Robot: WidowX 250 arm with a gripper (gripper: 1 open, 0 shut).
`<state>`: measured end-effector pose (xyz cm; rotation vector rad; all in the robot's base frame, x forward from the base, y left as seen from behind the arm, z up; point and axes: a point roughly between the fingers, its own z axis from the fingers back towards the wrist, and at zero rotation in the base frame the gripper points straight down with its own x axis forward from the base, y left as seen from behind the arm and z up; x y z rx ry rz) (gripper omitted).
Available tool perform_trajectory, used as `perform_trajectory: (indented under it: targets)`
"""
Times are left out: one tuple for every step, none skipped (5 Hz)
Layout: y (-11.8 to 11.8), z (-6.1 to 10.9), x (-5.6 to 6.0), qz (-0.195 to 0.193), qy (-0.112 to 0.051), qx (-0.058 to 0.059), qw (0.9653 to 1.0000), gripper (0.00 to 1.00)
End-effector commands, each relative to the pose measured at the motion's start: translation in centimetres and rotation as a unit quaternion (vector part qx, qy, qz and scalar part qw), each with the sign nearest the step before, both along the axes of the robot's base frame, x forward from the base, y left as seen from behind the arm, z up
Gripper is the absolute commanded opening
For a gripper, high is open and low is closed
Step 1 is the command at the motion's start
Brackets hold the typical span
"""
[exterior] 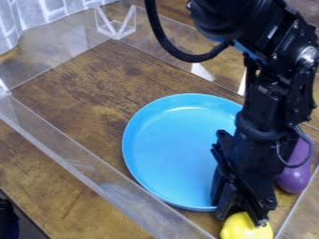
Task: Move the carrot to the left side
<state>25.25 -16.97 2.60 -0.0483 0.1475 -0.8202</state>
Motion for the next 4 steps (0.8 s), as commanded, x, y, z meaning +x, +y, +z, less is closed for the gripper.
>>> perform_trajectory:
  targets:
    - [-1.7, 1.6, -0.2, -0.069, -0.015, -0.011, 0.9975, 0.0]
    - [-2.2, 1.2, 0.0, -0.075, -0.018, -0.01, 0.997, 0.0]
    - [-2.4, 0.6, 0.0, -0.081, -0.019, -0.01, 0.9965, 0.0]
    - [-2.5, 0.1, -0.2, -0.087, -0.021, -0.009, 0.9959, 0.0]
